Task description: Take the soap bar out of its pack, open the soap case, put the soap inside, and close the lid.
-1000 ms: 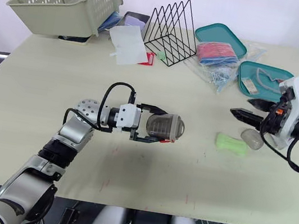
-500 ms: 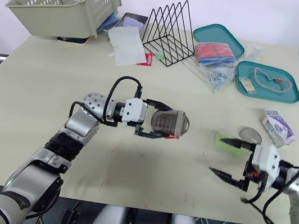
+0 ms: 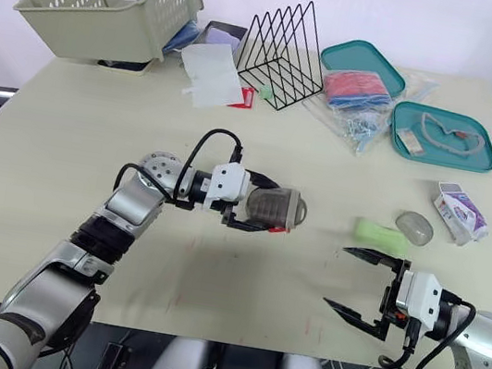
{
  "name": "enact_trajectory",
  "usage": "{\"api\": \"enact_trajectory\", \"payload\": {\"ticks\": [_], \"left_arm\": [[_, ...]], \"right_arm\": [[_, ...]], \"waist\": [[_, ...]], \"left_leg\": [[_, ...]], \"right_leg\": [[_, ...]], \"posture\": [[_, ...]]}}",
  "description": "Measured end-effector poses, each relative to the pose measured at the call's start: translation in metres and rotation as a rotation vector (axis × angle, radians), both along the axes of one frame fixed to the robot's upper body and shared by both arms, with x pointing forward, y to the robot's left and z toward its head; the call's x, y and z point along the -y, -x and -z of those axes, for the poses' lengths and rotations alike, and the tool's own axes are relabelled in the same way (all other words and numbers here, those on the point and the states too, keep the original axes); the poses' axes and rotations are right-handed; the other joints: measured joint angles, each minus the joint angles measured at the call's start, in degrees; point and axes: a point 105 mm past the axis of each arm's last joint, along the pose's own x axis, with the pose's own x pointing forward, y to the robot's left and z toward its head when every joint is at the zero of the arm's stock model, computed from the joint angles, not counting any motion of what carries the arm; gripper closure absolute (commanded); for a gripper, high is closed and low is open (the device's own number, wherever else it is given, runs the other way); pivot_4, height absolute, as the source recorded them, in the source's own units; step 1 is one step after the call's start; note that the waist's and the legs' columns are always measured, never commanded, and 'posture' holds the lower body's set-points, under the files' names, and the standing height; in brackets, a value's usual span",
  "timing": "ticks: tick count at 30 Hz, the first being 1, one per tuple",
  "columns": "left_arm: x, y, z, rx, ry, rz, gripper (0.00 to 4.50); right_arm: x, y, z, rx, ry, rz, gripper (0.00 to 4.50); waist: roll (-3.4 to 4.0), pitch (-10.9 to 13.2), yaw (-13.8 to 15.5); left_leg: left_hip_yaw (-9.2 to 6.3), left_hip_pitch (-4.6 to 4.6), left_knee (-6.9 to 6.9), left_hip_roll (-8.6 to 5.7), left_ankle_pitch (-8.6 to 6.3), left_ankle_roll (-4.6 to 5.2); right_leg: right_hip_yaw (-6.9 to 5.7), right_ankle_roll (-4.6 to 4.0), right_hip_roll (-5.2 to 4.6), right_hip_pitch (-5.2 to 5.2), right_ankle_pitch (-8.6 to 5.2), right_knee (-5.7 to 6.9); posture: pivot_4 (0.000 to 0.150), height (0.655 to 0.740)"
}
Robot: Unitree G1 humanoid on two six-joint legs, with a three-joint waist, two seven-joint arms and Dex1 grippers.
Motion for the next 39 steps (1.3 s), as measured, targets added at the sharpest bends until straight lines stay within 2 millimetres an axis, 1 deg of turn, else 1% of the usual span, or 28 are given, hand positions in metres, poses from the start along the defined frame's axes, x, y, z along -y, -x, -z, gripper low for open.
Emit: {"api": "enact_trajectory", "payload": {"ticks": [2, 5, 7, 11, 14, 17, 22, 25, 29, 31, 37, 39], "left_arm": [[0.000, -0.001, 0.002, -0.007, -0.017, -0.008, 1.02], [0.002, -0.003, -0.002, -0.007, -0.036, -0.011, 1.02], [0.009, -0.003, -0.005, 0.010, -0.081, 0.005, 1.02], [0.019, -0.001, -0.007, -0.003, -0.107, 0.016, 1.02], [0.032, 0.002, -0.013, 0.001, -0.121, 0.044, 1.02], [0.038, 0.003, -0.017, 0.027, -0.156, 0.060, 1.02], [0.046, 0.001, -0.016, 0.044, -0.161, 0.042, 1.02], [0.051, 0.001, -0.018, 0.054, -0.163, 0.046, 1.02], [0.054, 0.000, -0.020, 0.054, -0.180, 0.048, 1.02], [0.055, 0.001, -0.017, 0.027, -0.198, 0.042, 1.02], [0.066, 0.002, -0.018, 0.003, -0.249, 0.045, 1.02], [0.072, 0.003, -0.018, -0.018, -0.266, 0.041, 1.02]], "right_arm": [[-0.002, 0.000, 0.000, 0.000, -0.006, -0.004, 0.11], [-0.004, 0.000, 0.001, -0.004, -0.011, -0.005, 0.11], [-0.003, 0.001, 0.002, -0.013, -0.009, -0.001, 0.11], [-0.001, 0.001, 0.003, -0.041, -0.029, 0.016, 0.11], [0.001, -0.001, 0.000, -0.061, -0.063, 0.035, 0.11], [0.002, -0.002, 0.000, -0.080, -0.088, 0.045, 0.11], [0.010, -0.008, -0.006, -0.085, -0.151, 0.127, 0.11], [0.012, -0.012, -0.005, -0.097, -0.185, 0.182, 0.11], [0.014, -0.008, 0.001, -0.118, -0.166, 0.196, 0.11], [0.017, -0.006, 0.008, -0.129, -0.122, 0.198, 0.11], [0.019, -0.008, 0.010, -0.130, -0.106, 0.202, 0.11], [0.018, -0.007, 0.011, -0.135, -0.097, 0.188, 0.11]], "waist": [[0.00, 0.00, 0.00], [0.00, 0.00, 0.02], [0.00, 0.00, 0.16], [0.00, 0.00, 0.15], [0.00, 0.00, 0.16], [0.00, 0.00, 0.08], [0.00, 0.00, -0.01], [0.00, 0.00, 0.04], [0.00, 0.00, 0.07], [0.00, 0.00, 0.05], [0.00, 0.00, 0.02], [0.00, 0.00, 0.02]], "left_leg": [[-0.01, 0.03, 0.00, 0.00, 0.01, 0.00], [-0.02, 0.02, 0.01, 0.00, 0.01, -0.01], [-0.02, -0.02, 0.01, 0.00, 0.01, -0.01], [-0.02, -0.05, -0.02, 0.00, 0.00, -0.01], [-0.02, -0.03, -0.01, 0.00, 0.00, 0.00], [-0.02, -0.01, 0.00, 0.00, 0.01, -0.01], [-0.03, -0.02, -0.01, 0.00, 0.00, 0.00], [-0.03, -0.04, -0.01, 0.00, 0.01, 0.00], [-0.02, -0.03, -0.01, 0.00, 0.00, 0.00], [-0.02, -0.03, -0.01, 0.00, 0.01, 0.00], [-0.02, -0.02, 0.01, 0.00, 0.01, 0.00], [-0.03, -0.03, 0.01, -0.01, 0.01, 0.00]], "right_leg": [[-0.01, 0.08, 0.01, 0.01, -0.05, 0.02], [-0.01, 0.06, 0.02, 0.00, -0.04, 0.03], [-0.01, 0.01, 0.01, 0.01, -0.01, 0.00], [0.00, -0.05, 0.01, -0.01, 0.01, -0.01], [-0.01, -0.04, 0.01, 0.00, 0.01, 0.00], [0.00, -0.01, 0.02, 0.01, 0.00, 0.01], [0.00, -0.02, 0.02, 0.00, 0.00, 0.01], [0.00, -0.02, 0.02, 0.00, 0.00, 0.01], [0.00, -0.01, 0.02, 0.00, 0.00, 0.00], [0.00, 0.03, 0.02, 0.00, -0.03, 0.00], [0.00, 0.08, 0.02, 0.00, -0.05, 0.02], [-0.01, 0.07, 0.03, 0.00, -0.05, 0.01]], "posture": [[0.150, 0.7400], [0.150, 0.7400], [0.150, 0.7400], [0.150, 0.7400], [0.150, 0.7400], [0.150, 0.7400], [0.150, 0.7400], [0.150, 0.7400], [0.150, 0.7400], [0.150, 0.7400], [0.150, 0.7400], [0.150, 0.7400]]}}
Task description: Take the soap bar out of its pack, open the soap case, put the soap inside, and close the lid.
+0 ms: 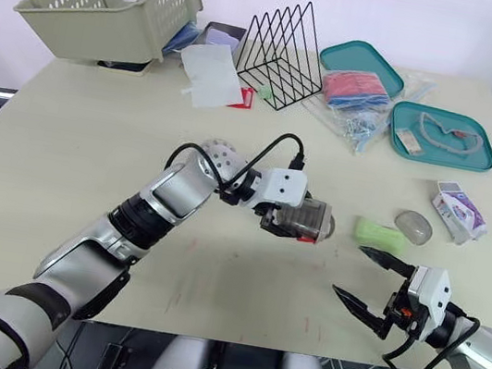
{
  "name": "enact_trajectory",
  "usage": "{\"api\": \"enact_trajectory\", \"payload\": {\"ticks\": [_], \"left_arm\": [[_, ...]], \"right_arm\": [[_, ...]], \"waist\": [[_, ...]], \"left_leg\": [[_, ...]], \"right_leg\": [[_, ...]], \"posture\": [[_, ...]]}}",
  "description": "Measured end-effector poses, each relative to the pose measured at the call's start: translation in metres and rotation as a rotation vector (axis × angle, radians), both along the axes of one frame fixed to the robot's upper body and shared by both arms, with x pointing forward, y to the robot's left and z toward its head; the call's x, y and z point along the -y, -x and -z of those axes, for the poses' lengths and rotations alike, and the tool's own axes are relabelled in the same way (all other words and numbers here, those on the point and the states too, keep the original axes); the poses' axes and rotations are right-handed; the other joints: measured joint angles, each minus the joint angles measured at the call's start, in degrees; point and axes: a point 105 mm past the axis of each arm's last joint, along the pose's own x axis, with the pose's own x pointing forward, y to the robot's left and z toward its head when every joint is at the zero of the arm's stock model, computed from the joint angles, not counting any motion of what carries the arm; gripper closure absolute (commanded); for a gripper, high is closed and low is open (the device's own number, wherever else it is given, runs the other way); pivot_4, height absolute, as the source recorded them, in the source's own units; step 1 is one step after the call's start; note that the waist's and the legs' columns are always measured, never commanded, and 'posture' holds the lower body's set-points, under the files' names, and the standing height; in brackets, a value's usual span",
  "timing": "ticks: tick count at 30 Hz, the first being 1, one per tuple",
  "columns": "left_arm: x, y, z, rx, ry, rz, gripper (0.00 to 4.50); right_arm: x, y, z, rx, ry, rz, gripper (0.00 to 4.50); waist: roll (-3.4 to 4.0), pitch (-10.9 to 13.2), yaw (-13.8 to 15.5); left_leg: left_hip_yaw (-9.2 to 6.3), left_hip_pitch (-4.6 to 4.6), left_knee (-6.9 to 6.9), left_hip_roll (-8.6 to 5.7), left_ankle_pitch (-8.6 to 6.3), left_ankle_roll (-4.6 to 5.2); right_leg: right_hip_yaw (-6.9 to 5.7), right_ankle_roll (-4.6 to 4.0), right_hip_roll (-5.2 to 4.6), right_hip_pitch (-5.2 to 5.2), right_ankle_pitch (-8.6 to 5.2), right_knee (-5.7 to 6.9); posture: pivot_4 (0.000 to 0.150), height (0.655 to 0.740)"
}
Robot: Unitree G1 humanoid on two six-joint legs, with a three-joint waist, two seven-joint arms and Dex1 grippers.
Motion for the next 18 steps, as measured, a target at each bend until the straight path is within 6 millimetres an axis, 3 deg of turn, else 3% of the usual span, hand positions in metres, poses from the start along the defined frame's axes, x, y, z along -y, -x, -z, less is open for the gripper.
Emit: {"api": "enact_trajectory", "payload": {"ticks": [4, 18], "left_arm": [[0.011, -0.004, -0.004, -0.003, -0.015, -0.026, 1.02], [0.011, -0.008, 0.002, -0.017, -0.072, -0.047, 1.02]], "right_arm": [[0.000, 0.000, 0.001, -0.017, -0.009, 0.001, 0.11], [-0.002, -0.005, 0.001, -0.012, -0.005, -0.020, 0.11]], "waist": [[0.00, 0.00, 0.02], [0.01, 0.00, -0.02]], "left_leg": [[0.01, -0.01, 0.00, -0.01, 0.00, 0.00], [0.00, -0.02, 0.00, -0.01, 0.00, 0.00]], "right_leg": [[0.01, 0.00, 0.00, 0.00, 0.00, -0.01], [0.01, -0.02, -0.01, 0.00, 0.01, -0.01]], "posture": [[0.150, 0.7400], [0.150, 0.7400]]}}
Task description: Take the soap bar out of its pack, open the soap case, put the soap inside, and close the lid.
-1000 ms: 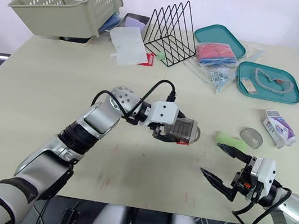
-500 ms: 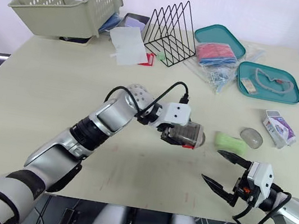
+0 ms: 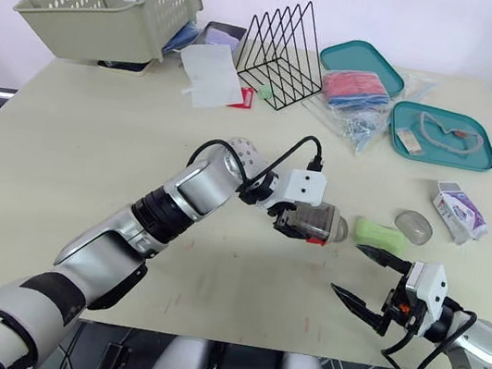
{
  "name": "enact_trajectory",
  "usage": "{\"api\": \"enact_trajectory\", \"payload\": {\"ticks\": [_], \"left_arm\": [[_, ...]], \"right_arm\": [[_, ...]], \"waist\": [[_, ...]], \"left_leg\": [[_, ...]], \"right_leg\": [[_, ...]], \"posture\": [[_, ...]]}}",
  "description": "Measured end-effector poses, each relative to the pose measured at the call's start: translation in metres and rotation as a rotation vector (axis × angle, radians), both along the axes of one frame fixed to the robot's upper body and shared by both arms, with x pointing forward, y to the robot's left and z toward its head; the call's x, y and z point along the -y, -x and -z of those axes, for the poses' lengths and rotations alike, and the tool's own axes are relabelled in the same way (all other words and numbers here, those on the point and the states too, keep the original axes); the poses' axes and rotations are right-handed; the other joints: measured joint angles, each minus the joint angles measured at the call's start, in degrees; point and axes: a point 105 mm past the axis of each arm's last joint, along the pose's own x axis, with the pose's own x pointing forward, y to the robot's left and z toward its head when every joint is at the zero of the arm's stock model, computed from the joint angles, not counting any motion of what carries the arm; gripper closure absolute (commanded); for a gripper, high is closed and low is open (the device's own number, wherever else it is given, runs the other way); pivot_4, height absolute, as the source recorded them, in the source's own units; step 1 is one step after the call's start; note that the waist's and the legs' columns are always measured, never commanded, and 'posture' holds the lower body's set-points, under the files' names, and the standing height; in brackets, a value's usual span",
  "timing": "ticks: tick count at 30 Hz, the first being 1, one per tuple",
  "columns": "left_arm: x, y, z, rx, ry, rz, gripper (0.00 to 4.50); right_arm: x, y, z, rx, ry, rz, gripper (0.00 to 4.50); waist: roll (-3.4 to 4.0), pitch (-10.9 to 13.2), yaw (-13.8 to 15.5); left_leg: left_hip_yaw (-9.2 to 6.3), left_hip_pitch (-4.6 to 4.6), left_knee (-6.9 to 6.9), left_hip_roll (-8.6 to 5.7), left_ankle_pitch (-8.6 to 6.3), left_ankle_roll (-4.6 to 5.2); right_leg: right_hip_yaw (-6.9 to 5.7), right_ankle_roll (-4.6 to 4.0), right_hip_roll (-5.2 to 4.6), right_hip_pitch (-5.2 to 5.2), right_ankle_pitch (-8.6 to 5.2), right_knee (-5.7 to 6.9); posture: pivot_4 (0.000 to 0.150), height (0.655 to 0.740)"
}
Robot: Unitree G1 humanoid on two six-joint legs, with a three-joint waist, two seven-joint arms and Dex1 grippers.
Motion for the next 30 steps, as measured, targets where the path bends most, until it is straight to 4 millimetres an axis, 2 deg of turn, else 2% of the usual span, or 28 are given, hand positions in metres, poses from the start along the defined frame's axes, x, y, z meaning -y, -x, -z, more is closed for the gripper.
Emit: {"api": "enact_trajectory", "payload": {"ticks": [11, 20, 27, 30], "left_arm": [[-0.020, -0.007, -0.002, 0.002, -0.037, -0.032, 1.02], [-0.044, -0.014, -0.003, 0.014, -0.074, -0.066, 1.02], [-0.073, -0.013, -0.001, 0.000, -0.066, -0.064, 1.02], [-0.077, -0.013, 0.001, -0.002, -0.047, -0.066, 1.02]], "right_arm": [[-0.001, -0.002, 0.001, -0.014, 0.003, -0.007, 0.11], [0.001, -0.004, 0.005, -0.028, 0.012, -0.003, 0.11], [0.000, -0.007, 0.002, -0.015, 0.013, -0.011, 0.11], [0.000, -0.007, 0.003, -0.017, 0.013, -0.014, 0.11]], "waist": [[0.00, 0.00, -0.10], [0.00, 0.00, -0.03], [0.01, -0.01, -0.21], [0.01, -0.01, -0.09]], "left_leg": [[0.01, 0.02, 0.01, 0.00, 0.00, 0.00], [0.00, 0.01, 0.01, 0.00, 0.00, 0.00], [-0.01, 0.04, 0.00, 0.01, 0.00, 0.00], [0.00, 0.02, 0.02, 0.01, 0.00, 0.00]], "right_leg": [[0.00, -0.01, 0.00, 0.00, 0.00, 0.02], [0.00, -0.07, -0.01, 0.00, 0.04, 0.02], [-0.01, -0.14, 0.00, 0.00, 0.08, 0.05], [-0.01, -0.13, -0.01, 0.00, 0.08, 0.04]], "posture": [[0.150, 0.7400], [0.150, 0.7400], [0.150, 0.7400], [0.150, 0.7400]]}}
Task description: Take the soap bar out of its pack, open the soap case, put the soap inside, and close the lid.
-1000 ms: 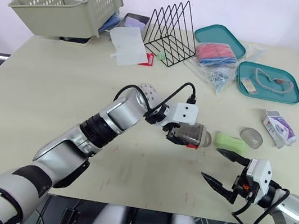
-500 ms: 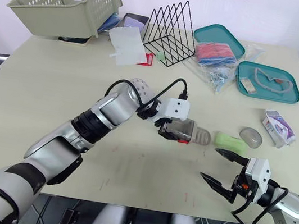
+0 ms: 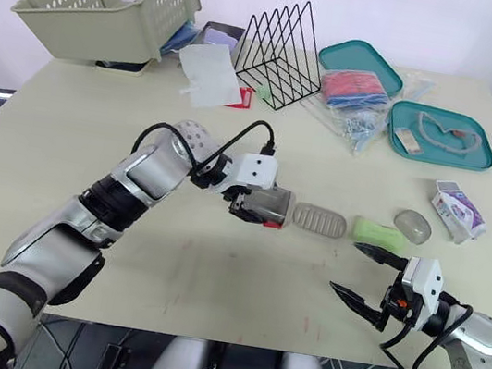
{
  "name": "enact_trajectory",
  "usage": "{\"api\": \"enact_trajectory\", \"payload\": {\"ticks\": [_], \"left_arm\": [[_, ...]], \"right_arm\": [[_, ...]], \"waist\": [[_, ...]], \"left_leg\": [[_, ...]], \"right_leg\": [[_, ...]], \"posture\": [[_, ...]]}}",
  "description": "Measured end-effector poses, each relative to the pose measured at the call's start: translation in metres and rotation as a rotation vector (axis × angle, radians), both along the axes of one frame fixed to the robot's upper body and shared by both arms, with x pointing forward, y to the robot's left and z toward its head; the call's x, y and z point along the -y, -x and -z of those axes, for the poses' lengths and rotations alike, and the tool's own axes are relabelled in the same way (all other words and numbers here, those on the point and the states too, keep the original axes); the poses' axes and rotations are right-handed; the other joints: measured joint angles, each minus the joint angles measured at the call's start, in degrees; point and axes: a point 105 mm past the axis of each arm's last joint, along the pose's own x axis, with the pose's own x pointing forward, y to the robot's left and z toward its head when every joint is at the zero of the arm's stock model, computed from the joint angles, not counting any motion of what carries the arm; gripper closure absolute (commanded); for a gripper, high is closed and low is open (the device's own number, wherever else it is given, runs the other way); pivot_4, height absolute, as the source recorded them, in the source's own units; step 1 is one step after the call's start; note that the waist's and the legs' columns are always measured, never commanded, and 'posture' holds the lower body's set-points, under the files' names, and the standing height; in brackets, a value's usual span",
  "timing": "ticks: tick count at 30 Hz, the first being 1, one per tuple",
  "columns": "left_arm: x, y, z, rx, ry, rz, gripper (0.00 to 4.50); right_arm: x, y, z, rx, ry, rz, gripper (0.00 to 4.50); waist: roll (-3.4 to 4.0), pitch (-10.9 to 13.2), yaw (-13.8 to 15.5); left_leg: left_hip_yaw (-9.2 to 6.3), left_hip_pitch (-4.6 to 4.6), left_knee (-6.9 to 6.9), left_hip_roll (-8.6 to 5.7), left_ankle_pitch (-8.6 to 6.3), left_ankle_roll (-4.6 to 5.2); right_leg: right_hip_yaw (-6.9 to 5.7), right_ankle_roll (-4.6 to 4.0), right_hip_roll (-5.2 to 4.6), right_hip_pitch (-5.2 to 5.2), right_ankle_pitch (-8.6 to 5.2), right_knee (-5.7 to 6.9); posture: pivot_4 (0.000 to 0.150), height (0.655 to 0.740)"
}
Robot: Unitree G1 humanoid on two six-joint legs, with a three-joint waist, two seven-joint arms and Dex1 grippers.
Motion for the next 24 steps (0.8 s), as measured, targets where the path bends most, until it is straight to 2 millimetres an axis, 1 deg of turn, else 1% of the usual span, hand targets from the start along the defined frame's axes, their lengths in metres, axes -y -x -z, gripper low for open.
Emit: {"api": "enact_trajectory", "payload": {"ticks": [16, 17, 21, 24], "left_arm": [[-0.0052, -0.0022, 0.0056, 0.005, 0.068, 0.012, 1.02], [-0.0051, -0.0022, 0.0057, 0.004, 0.072, 0.013, 0.01], [-0.0058, -0.0017, 0.0088, -0.016, 0.090, 0.009, 0.01], [-0.0054, -0.0010, 0.0043, -0.026, 0.127, 0.012, 0.01]], "right_arm": [[-0.0001, -0.0005, -0.0014, 0.004, 0.010, -0.013, 0.11], [-0.0001, -0.0005, -0.0015, 0.005, 0.010, -0.013, 0.00], [-0.0002, -0.0004, -0.0015, 0.005, 0.011, -0.014, 0.00], [-0.0002, -0.0004, -0.0015, 0.005, 0.011, -0.014, 0.00]], "waist": [[0.01, -0.01, 0.11], [0.01, 0.00, 0.12], [0.00, 0.00, 0.11], [0.01, 0.00, 0.11]], "left_leg": [[0.00, 0.03, 0.02, 0.00, 0.00, 0.00], [0.00, 0.02, 0.02, 0.00, 0.00, 0.00], [0.00, -0.01, 0.02, 0.00, 0.00, 0.00], [-0.01, -0.01, 0.01, 0.00, 0.00, 0.00]], "right_leg": [[0.00, 0.01, 0.01, 0.01, 0.00, 0.03], [0.00, 0.01, 0.01, 0.01, 0.00, 0.03], [0.00, 0.00, 0.00, 0.00, 0.01, 0.02], [0.00, -0.01, 0.01, 0.00, 0.01, 0.02]], "posture": [[0.150, 0.7400], [0.150, 0.7400], [0.150, 0.7400], [0.150, 0.7400]]}}
